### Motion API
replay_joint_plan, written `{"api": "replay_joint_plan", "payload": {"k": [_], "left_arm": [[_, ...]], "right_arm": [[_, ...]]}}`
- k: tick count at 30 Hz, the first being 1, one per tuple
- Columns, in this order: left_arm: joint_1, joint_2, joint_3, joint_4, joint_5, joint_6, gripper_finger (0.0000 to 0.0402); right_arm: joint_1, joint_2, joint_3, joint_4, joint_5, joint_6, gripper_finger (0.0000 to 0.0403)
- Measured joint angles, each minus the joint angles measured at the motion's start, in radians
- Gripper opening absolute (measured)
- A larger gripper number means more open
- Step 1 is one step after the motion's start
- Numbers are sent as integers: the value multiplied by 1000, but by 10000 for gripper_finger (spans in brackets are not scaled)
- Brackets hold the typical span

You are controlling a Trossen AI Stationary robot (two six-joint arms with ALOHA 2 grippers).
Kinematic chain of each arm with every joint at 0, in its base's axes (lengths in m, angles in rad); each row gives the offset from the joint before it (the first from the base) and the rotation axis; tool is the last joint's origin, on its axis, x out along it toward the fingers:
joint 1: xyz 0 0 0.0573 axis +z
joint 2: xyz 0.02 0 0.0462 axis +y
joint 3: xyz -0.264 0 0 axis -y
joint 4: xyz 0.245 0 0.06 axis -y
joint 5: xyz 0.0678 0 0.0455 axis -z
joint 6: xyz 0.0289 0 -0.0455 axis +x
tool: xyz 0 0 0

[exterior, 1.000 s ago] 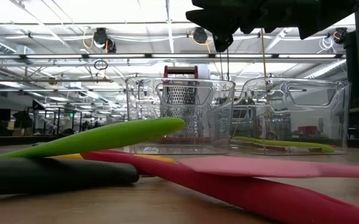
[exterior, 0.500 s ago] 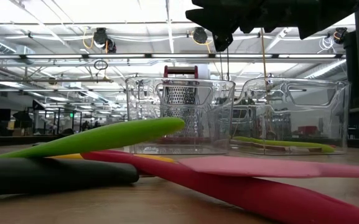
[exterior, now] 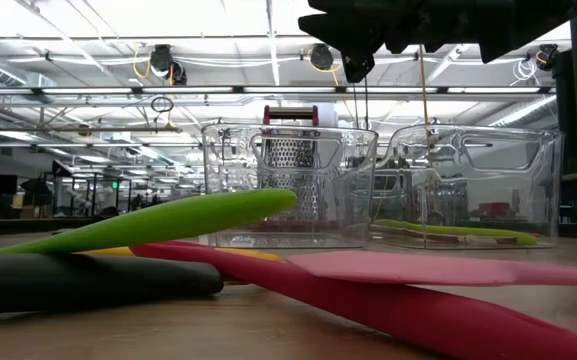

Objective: Pick & Place Kitchen Items
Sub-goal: Put the blue spatula into the left transparent bin, then put the red spatula into the left transparent bin

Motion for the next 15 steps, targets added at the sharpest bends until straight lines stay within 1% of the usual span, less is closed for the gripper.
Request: {"api": "replay_joint_plan", "payload": {"k": [4,10,15], "left_arm": [[0,0,0,0,0,15,114],[1,-1,0,-2,2,60,169],[4,-40,0,-4,50,120,202]], "right_arm": [[0,0,0,0,0,0,128],[0,0,0,0,0,0,128],[0,0,0,0,-1,0,128]]}}
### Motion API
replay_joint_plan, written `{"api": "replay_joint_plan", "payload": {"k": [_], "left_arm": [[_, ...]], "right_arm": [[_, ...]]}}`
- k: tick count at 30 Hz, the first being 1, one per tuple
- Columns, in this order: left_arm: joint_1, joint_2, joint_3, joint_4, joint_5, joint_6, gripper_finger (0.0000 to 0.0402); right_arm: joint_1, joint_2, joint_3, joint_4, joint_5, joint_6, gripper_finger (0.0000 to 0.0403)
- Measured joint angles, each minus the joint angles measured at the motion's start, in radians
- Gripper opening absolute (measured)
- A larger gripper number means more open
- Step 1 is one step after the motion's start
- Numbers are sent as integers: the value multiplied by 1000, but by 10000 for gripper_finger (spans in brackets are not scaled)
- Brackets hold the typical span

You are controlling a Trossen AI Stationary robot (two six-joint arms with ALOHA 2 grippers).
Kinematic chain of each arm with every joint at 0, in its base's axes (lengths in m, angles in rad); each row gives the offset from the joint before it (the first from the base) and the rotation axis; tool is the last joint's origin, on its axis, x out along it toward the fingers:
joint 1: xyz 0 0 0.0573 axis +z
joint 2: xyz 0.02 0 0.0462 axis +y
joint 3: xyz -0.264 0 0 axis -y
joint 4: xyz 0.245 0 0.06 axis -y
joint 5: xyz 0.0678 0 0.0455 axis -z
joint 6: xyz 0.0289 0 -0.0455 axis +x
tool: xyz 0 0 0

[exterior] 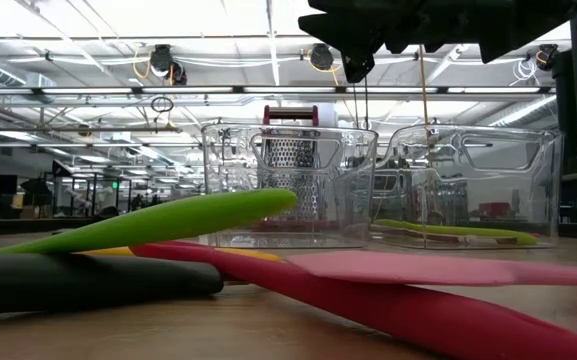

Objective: Pick & Place Kitchen Items
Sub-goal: Put the red spatula into the left transparent bin

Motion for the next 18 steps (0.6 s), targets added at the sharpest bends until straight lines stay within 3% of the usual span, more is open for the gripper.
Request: {"api": "replay_joint_plan", "payload": {"k": [4,9,18], "left_arm": [[-10,-62,0,-17,-39,-19,208],[-40,-146,8,-76,-193,-86,209],[-47,-227,8,-139,-415,25,209]], "right_arm": [[0,0,0,-9,-1,0,129],[0,0,0,-32,-5,-1,128],[8,0,0,-68,-323,-20,126]]}}
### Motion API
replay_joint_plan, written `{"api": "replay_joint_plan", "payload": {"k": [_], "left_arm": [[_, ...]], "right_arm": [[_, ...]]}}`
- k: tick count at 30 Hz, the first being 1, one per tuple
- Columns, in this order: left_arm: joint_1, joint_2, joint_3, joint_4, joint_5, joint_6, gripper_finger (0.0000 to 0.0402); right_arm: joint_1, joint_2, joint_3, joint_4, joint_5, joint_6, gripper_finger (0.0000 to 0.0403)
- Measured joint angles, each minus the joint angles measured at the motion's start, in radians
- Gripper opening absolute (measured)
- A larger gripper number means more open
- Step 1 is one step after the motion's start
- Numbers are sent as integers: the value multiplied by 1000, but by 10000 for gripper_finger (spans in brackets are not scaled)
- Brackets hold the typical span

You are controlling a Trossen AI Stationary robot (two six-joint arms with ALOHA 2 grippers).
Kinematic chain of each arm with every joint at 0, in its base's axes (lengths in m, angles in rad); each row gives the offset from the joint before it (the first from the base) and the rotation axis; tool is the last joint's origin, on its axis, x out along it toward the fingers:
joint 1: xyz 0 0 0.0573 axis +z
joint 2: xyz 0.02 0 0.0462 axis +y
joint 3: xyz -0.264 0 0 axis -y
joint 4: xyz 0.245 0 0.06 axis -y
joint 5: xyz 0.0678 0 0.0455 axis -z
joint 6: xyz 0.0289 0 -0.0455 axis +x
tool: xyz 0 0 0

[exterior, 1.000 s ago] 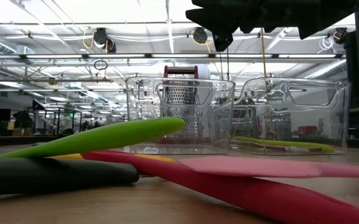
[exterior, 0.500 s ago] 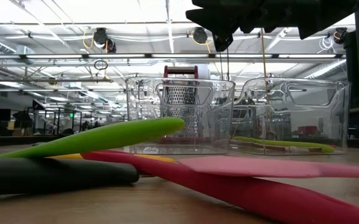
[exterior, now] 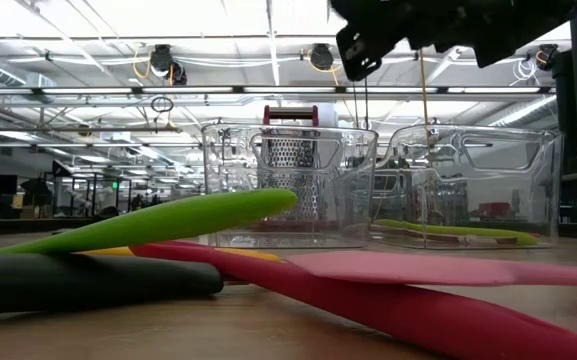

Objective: Pick & Place Kitchen Items
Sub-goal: Put the red spatula into the left transparent bin

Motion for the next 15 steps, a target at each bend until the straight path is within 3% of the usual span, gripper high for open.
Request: {"api": "replay_joint_plan", "payload": {"k": [10,15], "left_arm": [[0,-105,0,-25,-275,148,209],[0,-161,0,-25,-443,240,209]], "right_arm": [[69,0,0,-32,-151,-52,125],[103,0,0,-79,-150,-52,125]]}}
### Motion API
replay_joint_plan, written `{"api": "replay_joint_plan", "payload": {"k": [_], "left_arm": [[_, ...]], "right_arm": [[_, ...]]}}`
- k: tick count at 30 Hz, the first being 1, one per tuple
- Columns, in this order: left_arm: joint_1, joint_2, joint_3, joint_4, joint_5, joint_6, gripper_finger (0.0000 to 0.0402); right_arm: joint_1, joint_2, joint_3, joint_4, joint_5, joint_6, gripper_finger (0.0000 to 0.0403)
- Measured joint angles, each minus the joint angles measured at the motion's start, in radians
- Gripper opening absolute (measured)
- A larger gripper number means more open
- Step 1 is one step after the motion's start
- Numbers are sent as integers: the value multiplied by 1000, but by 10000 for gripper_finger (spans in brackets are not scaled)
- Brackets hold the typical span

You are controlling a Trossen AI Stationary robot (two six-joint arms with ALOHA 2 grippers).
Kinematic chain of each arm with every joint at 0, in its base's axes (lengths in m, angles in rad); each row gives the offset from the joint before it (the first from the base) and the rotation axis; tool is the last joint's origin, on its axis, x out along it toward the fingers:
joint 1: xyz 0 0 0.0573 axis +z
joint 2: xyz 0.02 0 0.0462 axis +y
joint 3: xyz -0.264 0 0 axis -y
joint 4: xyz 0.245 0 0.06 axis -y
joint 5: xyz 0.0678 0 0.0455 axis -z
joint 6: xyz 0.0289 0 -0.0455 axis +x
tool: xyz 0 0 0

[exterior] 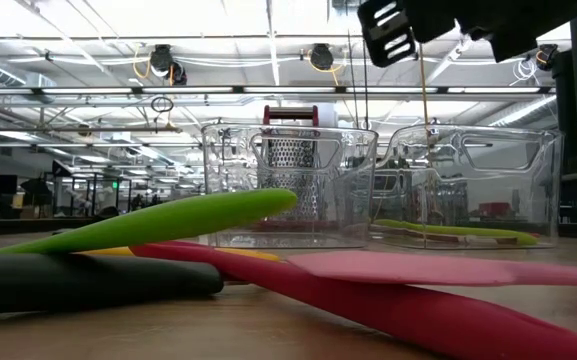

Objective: Pick & Place Kitchen Items
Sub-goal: Put the red spatula into the left transparent bin

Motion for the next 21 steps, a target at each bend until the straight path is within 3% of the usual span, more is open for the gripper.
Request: {"api": "replay_joint_plan", "payload": {"k": [6,12,21], "left_arm": [[1,-42,0,11,-132,126,209],[1,-53,0,88,-254,298,209],[1,-52,0,293,-353,566,209]], "right_arm": [[59,0,0,5,17,0,125],[167,0,0,5,234,24,125],[316,0,0,-37,475,70,125]]}}
